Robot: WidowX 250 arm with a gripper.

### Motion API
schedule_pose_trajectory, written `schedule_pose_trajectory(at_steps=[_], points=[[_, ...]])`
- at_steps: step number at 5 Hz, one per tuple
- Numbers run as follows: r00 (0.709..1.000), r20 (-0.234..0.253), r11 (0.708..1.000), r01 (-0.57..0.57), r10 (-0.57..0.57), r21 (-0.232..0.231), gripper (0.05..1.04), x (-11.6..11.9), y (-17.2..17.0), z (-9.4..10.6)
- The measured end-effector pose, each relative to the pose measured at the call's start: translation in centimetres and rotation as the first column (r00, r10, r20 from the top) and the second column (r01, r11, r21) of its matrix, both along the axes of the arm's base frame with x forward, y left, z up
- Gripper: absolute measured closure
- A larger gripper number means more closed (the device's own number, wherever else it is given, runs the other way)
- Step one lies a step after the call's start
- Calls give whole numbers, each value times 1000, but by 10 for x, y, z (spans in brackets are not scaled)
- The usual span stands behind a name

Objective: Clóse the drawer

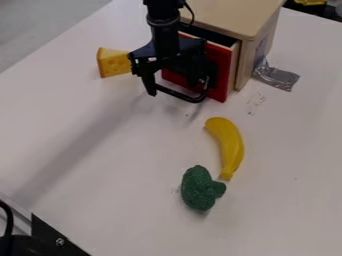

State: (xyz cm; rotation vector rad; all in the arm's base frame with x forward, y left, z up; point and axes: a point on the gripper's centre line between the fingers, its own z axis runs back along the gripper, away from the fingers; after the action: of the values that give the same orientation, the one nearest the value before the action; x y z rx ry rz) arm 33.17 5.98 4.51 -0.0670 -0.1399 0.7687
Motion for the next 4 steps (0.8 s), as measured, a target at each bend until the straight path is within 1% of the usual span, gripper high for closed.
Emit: schedule_pose_trajectory(at_steps=[1, 3, 4], points=[[1000, 0, 1000, 2, -2, 1, 84, 1, 0, -1], [1000, 16, 1000, 14, -14, 8, 84, 9, -3, 1], [997, 69, 999, 41, -43, 23, 85, 30, -7, 11]])
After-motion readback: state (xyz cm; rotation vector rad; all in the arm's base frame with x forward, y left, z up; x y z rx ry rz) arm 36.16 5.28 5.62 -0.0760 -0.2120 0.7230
